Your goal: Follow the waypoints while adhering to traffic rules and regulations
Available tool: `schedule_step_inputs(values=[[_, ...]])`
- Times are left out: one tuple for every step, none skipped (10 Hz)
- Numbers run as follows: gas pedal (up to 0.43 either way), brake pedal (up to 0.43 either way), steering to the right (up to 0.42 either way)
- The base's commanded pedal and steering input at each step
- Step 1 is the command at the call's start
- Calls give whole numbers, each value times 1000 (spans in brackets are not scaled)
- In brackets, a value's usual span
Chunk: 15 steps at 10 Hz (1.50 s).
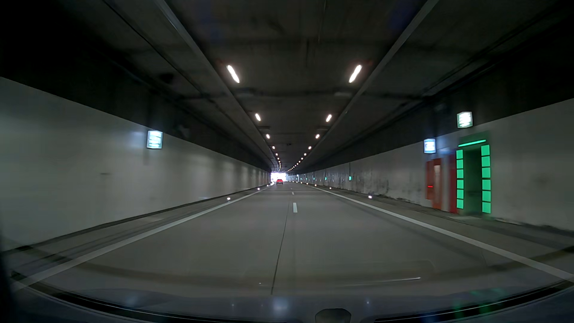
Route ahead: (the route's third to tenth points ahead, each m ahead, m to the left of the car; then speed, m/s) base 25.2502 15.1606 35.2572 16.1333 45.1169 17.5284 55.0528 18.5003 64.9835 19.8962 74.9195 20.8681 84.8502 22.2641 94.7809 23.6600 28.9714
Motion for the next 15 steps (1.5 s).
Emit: schedule_step_inputs(values=[[87,0,-5],[110,0,-5],[130,0,-6],[130,0,-6],[130,0,-6],[130,0,-6],[130,0,-6],[130,0,-6],[130,0,-5],[130,0,-6],[130,0,-6],[130,0,-6],[130,0,-6],[130,0,-5],[130,0,-5]])
